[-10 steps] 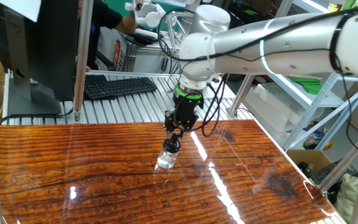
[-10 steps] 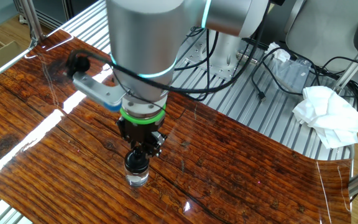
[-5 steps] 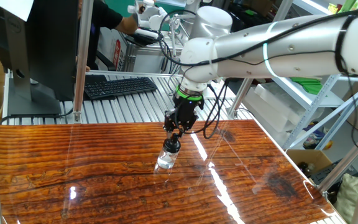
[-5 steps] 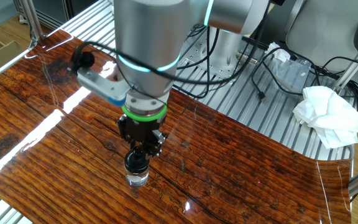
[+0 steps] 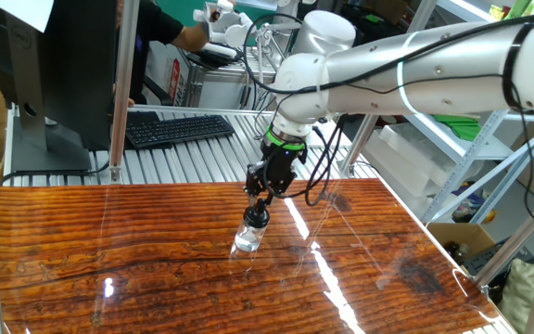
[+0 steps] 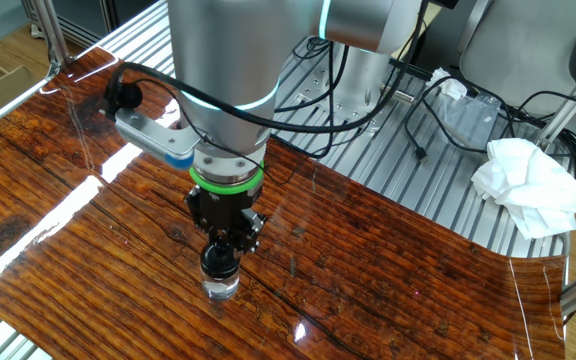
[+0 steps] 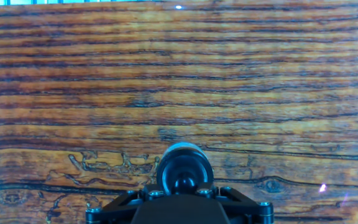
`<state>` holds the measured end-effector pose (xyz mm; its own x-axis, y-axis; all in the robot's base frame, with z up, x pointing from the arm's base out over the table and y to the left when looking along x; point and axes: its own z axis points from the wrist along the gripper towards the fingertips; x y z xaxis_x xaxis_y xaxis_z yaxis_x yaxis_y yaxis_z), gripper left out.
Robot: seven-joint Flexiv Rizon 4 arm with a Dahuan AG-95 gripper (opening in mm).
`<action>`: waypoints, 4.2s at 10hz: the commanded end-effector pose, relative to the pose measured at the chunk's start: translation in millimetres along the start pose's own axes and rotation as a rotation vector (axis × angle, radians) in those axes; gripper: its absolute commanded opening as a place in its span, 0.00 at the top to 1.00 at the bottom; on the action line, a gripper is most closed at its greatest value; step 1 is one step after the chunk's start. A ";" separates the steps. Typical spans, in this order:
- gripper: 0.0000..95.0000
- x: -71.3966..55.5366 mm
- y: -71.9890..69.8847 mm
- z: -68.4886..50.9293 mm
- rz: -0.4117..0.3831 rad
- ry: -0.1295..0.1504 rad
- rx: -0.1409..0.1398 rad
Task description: Screw the lid onto the jar
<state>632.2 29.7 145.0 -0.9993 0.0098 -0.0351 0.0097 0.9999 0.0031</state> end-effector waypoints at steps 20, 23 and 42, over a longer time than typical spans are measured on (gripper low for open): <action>0.60 -10.3 -4.5 4.3 0.023 0.024 -0.002; 0.80 -11.2 -7.3 6.1 0.008 0.019 0.004; 1.00 -11.5 -5.7 8.0 0.133 0.012 -0.030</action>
<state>643.8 23.0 138.2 -0.9897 0.1419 -0.0210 0.1411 0.9894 0.0348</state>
